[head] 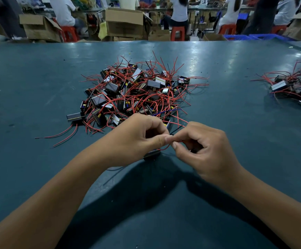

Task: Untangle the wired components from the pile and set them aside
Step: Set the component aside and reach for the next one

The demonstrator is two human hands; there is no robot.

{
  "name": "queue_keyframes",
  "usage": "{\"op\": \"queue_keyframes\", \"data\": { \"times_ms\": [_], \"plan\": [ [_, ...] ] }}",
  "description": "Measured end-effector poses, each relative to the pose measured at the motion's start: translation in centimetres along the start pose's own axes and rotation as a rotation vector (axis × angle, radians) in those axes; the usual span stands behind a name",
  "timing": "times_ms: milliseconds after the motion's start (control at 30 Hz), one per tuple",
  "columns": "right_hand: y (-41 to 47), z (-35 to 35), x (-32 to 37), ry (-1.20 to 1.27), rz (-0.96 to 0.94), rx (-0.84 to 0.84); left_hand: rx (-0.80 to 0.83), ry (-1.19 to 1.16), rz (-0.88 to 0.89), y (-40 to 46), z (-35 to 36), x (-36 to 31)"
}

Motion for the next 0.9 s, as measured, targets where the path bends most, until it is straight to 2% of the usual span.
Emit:
{"op": "queue_keyframes", "data": {
  "times_ms": [133, 233, 367, 433, 567, 633, 733, 900],
  "plan": [
    [-0.1, 0.3, 0.0, -0.034, 0.035, -0.044, -0.157, -0.364, -0.28, 0.1, 1.1, 0.5],
    [-0.3, 0.5, 0.2, -0.08, 0.012, -0.051, -0.192, -0.571, -0.425, 0.1, 1.9, 0.7],
    [-0.4, 0.5, 0.3, -0.13, -0.037, -0.052, -0.166, -0.62, -0.481, 0.2, 2.7, 0.7],
    [-0.4, 0.3, 0.1, -0.085, -0.01, -0.044, -0.146, -0.519, -0.392, 0.2, 2.2, 0.5],
    [-0.3, 0.1, -0.1, -0.045, 0.019, -0.02, -0.141, -0.037, 0.057, 0.0, -0.6, 0.2],
    [-0.3, 0.1, -0.1, -0.029, 0.025, -0.013, -0.103, 0.063, 0.204, -0.1, -1.1, 0.2],
    [-0.2, 0.1, -0.1, -0.002, 0.029, -0.003, -0.069, 0.103, 0.27, 0.1, -0.6, 0.1],
    [-0.4, 0.1, -0.2, 0.026, 0.042, 0.016, -0.099, 0.123, 0.317, 0.2, -0.5, 0.2]
  ]
}}
Point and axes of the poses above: each hand's wrist, its own y-axis towards the middle knuckle, its own z-axis out of the palm, x = y × z, the point moved 2 cm from there along y, towards the middle knuckle, and after that the axes turned 9 degrees about -y, right-handed, at the moved point
